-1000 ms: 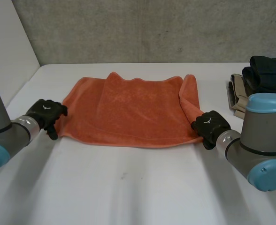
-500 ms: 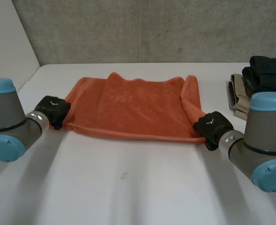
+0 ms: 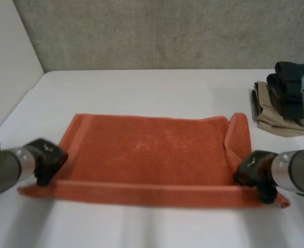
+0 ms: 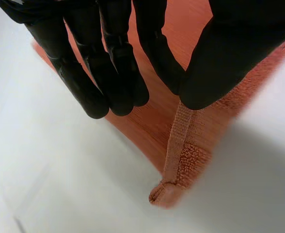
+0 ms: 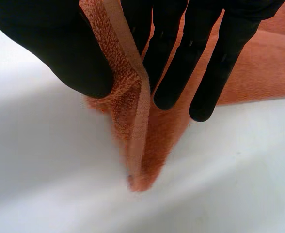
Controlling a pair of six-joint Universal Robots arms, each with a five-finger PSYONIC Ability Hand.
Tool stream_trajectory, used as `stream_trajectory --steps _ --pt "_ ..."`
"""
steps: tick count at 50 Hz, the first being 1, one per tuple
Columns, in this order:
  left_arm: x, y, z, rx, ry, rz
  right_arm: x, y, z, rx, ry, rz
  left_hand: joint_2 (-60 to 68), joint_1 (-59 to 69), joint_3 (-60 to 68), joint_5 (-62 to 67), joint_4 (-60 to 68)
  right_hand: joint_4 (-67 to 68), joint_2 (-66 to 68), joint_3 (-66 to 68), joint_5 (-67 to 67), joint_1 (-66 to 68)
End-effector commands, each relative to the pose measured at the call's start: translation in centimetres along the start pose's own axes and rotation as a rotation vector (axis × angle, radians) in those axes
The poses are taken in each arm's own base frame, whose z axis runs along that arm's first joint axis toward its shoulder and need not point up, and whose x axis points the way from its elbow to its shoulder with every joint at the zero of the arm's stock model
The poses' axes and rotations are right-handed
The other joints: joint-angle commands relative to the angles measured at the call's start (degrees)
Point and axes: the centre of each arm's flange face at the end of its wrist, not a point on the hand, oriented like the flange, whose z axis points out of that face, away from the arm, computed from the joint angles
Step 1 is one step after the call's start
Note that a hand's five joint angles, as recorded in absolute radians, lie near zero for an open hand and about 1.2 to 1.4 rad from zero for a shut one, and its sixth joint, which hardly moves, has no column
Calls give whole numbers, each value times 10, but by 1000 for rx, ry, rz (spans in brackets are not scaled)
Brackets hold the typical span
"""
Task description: Fold the laundry.
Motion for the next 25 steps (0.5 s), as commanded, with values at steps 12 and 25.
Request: stream_trajectory --steps 12,25 --pt "-158 -209 -95 1104 -737 -242 171 -129 -48 805 951 161 115 131 119 136 116 114 125 115 125 169" --pt "-155 -175 -74 887 -625 -372 167 -138 -55 893 874 153 115 131 119 136 116 114 125 115 125 169"
